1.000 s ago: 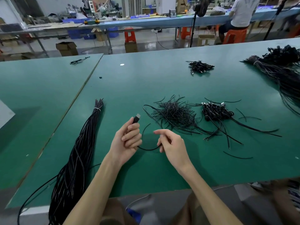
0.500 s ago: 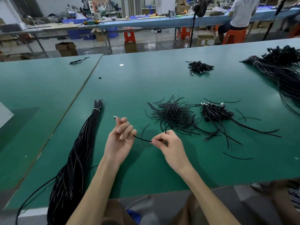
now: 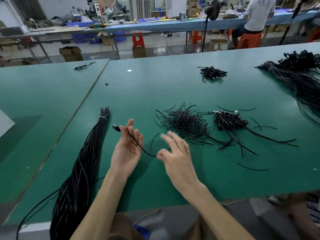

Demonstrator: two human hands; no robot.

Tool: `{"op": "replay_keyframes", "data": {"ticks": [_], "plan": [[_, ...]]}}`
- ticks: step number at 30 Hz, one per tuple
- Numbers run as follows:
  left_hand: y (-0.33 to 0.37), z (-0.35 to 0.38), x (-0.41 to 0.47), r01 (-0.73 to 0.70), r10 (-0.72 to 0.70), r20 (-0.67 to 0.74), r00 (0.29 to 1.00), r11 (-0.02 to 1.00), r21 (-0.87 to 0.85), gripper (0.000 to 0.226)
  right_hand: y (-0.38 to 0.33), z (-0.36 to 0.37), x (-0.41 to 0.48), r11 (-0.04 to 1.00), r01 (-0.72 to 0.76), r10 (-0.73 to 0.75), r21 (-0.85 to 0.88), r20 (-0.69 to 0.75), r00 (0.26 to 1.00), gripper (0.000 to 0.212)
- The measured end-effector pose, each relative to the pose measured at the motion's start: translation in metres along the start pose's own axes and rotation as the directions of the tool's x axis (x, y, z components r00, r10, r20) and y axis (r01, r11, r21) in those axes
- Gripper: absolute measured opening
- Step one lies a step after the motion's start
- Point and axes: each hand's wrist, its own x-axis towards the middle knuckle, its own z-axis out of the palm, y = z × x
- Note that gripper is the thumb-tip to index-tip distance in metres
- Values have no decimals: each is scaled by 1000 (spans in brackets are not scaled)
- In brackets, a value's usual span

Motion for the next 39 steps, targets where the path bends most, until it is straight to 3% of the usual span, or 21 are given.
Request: {"op": "replay_keyframes", "data": {"ticks": [3,7,11,13,15,16,18,20,22,24,27,29,32,36,39], "plan": [[3,-2,-2,39,-38,47,998,999,-20,41,-3,0,-5,994,77,-79,71,28,996,4],[7,-4,-5,69,-60,249,967,997,-26,36,-1,-8,-2,962,-110,125,249,-47,991,8],[9,-5,-5,315,-218,525,823,944,-101,47,0,-13,-2,904,-243,244,353,42,969,16],[10,-7,-7,259,-255,524,813,964,66,47,2,-13,-3,873,-315,298,371,104,949,19],[8,-6,-13,79,-292,505,812,913,401,44,7,-13,-1,810,-408,370,420,173,913,22],[5,-5,-15,-3,-339,472,814,810,587,46,10,-13,0,767,-441,406,465,181,896,22],[-4,1,-15,-100,-458,360,813,499,861,55,14,-14,2,703,-482,456,523,188,870,19],[-11,9,-18,-223,-517,307,799,219,950,40,14,-13,2,692,-504,460,517,222,860,13],[-14,14,-21,-354,-423,317,849,-12,935,31,15,-11,1,687,-506,454,521,236,859,14],[-13,14,-21,-406,-263,358,896,-157,900,26,15,-11,2,679,-487,450,549,213,867,18],[-15,10,-22,-474,-178,440,880,-398,786,18,12,-11,2,718,-431,405,547,176,897,19],[-18,7,-23,-496,-163,485,859,-495,713,20,10,-13,2,706,-410,394,577,162,905,21],[-20,6,-25,-483,-75,518,852,-494,723,23,9,-15,2,684,-404,411,608,137,901,20],[-18,11,-21,-411,106,515,850,-479,776,40,7,-14,2,806,-371,361,461,115,926,14],[-23,15,-18,-347,179,416,891,-321,881,39,6,-12,2,828,-310,280,467,136,950,17]]}}
